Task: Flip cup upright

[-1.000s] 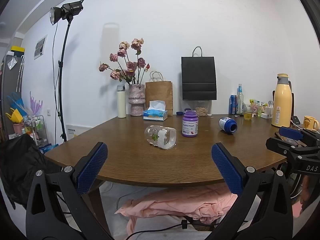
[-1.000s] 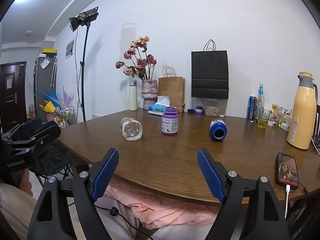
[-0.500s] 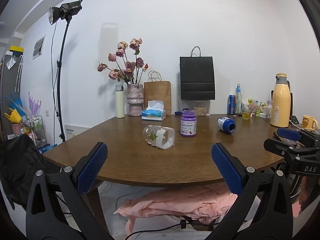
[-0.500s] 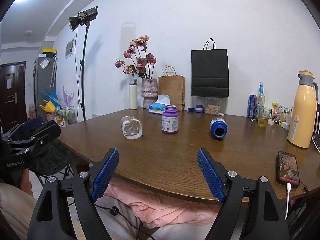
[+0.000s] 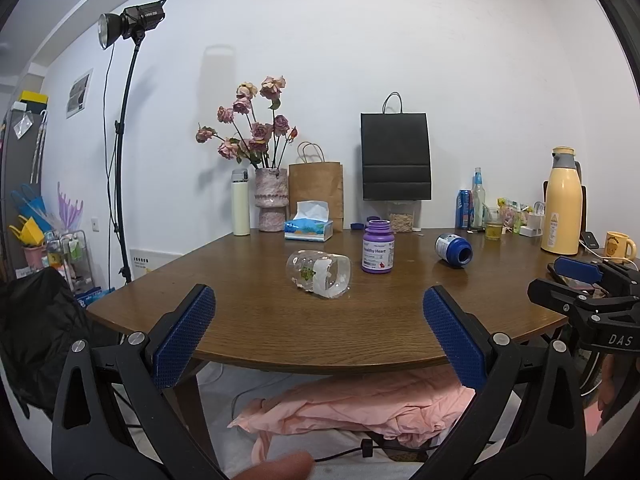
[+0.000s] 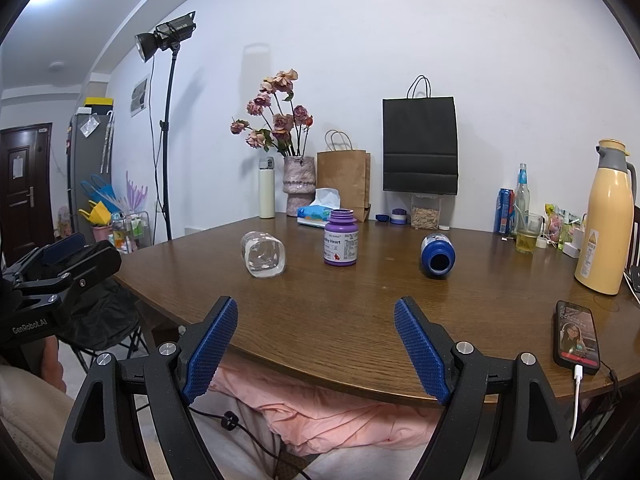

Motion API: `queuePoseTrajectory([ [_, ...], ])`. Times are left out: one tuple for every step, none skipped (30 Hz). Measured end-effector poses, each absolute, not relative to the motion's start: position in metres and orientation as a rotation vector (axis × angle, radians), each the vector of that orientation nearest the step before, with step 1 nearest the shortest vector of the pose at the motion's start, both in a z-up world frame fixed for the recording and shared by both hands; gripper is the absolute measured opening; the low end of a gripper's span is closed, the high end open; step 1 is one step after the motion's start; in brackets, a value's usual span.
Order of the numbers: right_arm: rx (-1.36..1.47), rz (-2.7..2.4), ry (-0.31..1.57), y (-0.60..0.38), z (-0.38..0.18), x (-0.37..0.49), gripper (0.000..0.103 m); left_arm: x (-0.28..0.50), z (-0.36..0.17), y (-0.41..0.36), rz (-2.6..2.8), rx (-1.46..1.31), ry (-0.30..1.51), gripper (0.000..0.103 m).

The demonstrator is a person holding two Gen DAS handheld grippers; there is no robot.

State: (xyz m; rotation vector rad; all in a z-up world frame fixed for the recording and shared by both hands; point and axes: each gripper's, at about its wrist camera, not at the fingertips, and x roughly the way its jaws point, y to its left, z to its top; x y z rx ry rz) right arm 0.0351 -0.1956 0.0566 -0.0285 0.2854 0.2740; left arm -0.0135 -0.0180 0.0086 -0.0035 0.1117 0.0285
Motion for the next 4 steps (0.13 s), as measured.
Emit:
queuePoseTrajectory([
  [-0.029, 0.274, 0.287, -0.1956, 0.0561, 0.0352, 0.085, -0.0137, 0.0085, -0.0184, 0.025, -0.003, 0.112, 0.103],
  [-0.029, 0.273, 0.287, -0.1949, 0.0557, 0.0349, 0.085, -0.0135, 0.0083, -0.0188, 0.022, -0.002, 0.113, 0.103],
  [-0.029, 0.274, 0.287, -0.1949, 0.0555, 0.0350, 0.085, -0.0125, 0.0084, -0.0201, 0.024, 0.001, 0.120, 0.103],
  [-0.029, 0.274, 0.289, -0.1948, 0.0548, 0.0356, 0.085, -0.0122, 0.0085, -0.0211, 0.027, 0.005, 0.120, 0.103],
])
